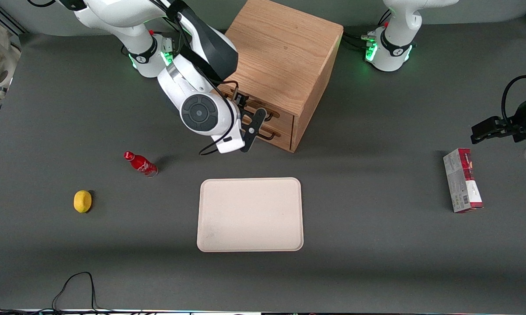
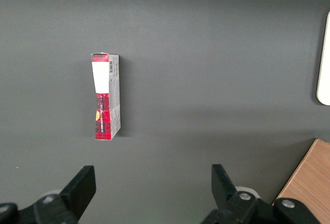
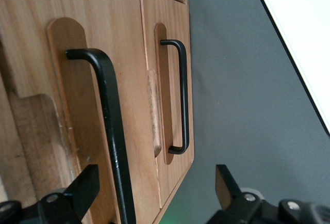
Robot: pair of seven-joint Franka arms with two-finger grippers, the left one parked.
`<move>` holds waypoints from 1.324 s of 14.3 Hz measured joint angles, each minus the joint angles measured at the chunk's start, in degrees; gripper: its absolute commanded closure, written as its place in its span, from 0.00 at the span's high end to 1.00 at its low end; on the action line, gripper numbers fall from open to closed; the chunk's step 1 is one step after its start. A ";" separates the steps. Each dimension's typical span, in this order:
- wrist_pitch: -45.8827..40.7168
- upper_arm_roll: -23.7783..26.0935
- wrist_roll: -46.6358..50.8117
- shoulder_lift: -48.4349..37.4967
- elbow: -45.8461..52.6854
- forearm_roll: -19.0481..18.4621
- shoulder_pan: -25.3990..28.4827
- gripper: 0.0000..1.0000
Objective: Open upper drawer
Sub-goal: 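Lower the right gripper and hook the upper drawer's black handle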
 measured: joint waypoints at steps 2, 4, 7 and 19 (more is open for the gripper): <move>0.22 0.00 0.00 0.41 -0.11 0.00 0.00 1.00; 0.37 0.00 0.00 0.52 -0.42 0.00 0.01 1.00; 1.74 0.00 0.00 0.55 -1.61 0.00 0.03 1.00; 3.66 0.03 -0.01 0.53 -2.73 0.10 0.14 1.00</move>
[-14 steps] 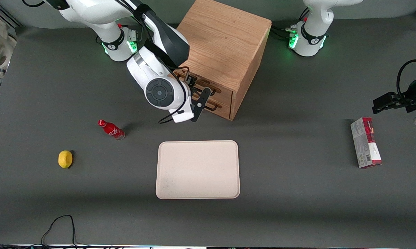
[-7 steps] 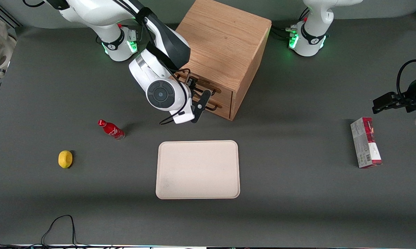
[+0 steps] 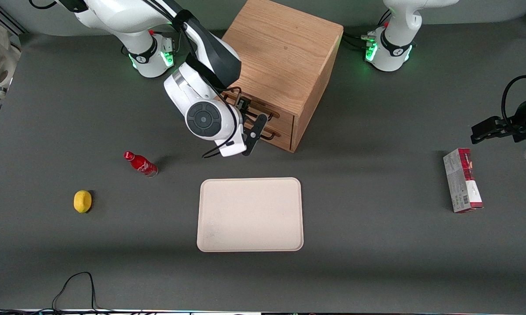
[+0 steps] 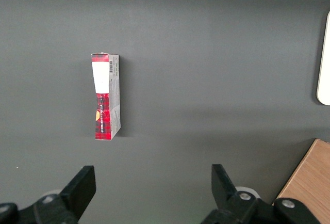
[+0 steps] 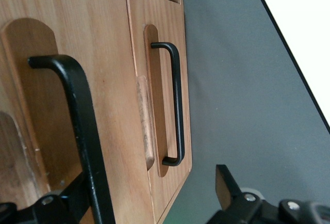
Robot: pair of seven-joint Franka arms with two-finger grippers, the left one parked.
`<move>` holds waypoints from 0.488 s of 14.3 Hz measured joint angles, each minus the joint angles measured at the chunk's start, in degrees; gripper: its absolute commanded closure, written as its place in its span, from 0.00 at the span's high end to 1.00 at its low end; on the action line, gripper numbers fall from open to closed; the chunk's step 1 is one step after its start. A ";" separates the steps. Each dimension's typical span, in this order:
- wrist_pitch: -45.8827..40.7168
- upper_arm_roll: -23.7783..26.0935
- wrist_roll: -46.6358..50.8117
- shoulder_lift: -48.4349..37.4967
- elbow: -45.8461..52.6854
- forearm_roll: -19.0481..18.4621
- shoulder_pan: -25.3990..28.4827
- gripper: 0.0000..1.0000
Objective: Open upper drawer
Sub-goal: 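Lower the right gripper and hook the upper drawer's black handle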
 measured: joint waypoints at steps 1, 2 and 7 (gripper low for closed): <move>0.16 0.00 0.00 0.00 -0.02 0.00 0.00 1.00; 0.33 0.00 -0.05 0.00 -0.06 0.00 0.00 1.00; 0.90 -0.26 -0.15 -0.03 -0.12 0.00 -0.04 1.00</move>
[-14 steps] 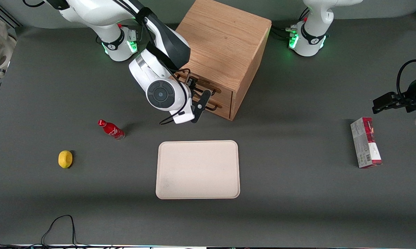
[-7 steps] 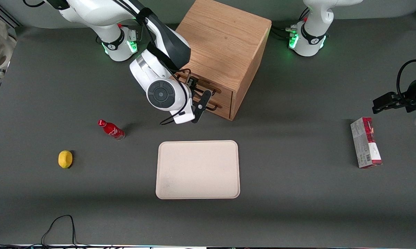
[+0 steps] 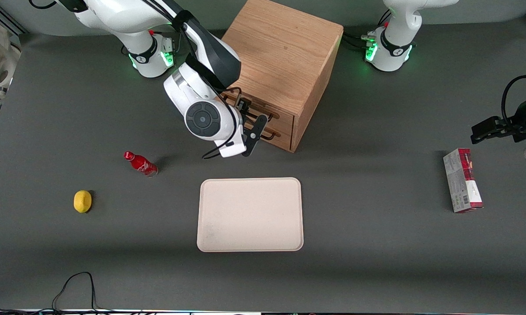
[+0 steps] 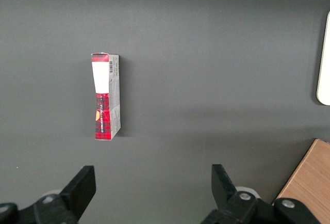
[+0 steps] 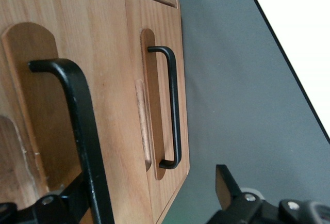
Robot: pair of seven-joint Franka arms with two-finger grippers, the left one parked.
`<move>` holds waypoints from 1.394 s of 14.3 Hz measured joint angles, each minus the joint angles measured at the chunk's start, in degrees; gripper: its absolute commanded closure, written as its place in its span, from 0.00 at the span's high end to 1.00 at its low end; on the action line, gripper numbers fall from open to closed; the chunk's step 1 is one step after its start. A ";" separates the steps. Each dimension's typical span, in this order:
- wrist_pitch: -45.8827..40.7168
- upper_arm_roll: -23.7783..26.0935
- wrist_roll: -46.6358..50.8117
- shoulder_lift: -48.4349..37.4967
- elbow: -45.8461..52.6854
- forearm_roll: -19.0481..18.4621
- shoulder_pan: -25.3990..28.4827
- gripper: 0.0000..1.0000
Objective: Open upper drawer
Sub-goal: 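Lower the right gripper and hook the upper drawer's black handle, then pull the upper drawer outward by its handle with the right gripper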
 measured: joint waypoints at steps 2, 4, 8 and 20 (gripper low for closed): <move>0.99 -0.44 0.00 0.04 -0.02 -0.01 -0.06 1.00; 3.00 -1.02 0.00 0.38 -0.12 -0.01 -0.17 1.00; 4.21 -1.91 0.00 0.84 -0.12 -0.01 -0.29 1.00; 4.80 -2.09 -0.03 0.85 0.00 -0.01 -3.64 1.00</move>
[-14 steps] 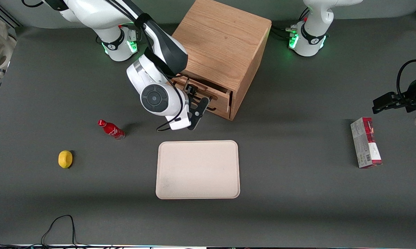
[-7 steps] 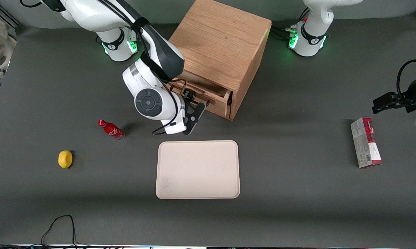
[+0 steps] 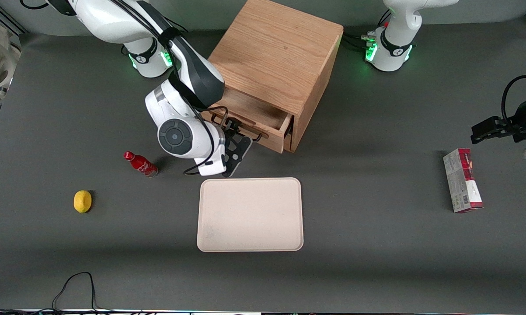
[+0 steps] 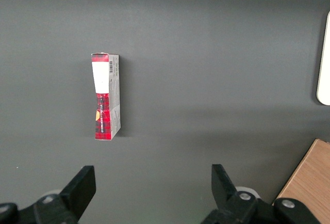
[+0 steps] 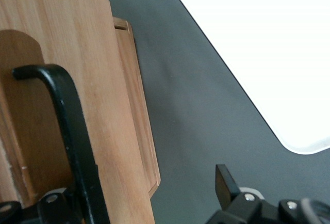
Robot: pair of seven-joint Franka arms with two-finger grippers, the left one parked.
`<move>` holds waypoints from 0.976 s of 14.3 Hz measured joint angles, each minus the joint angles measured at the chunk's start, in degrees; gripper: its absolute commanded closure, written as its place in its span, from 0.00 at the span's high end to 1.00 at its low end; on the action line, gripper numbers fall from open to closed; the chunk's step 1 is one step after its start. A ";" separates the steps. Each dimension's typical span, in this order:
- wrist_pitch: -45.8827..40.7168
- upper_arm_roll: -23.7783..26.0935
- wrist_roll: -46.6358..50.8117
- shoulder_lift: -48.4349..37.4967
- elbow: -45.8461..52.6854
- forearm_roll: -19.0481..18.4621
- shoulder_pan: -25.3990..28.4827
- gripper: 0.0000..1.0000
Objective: Open upper drawer
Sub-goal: 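Pull the upper drawer outward by its handle with the right gripper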
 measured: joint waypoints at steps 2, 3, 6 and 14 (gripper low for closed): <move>0.06 0.00 -0.12 0.00 0.12 0.00 -0.54 1.00; 0.09 0.00 -0.44 -0.01 0.28 0.00 -0.75 1.00; 0.10 -0.01 -0.90 -0.02 0.80 0.00 -1.29 1.00; 0.27 -0.01 -1.21 0.38 1.79 0.00 -2.60 1.00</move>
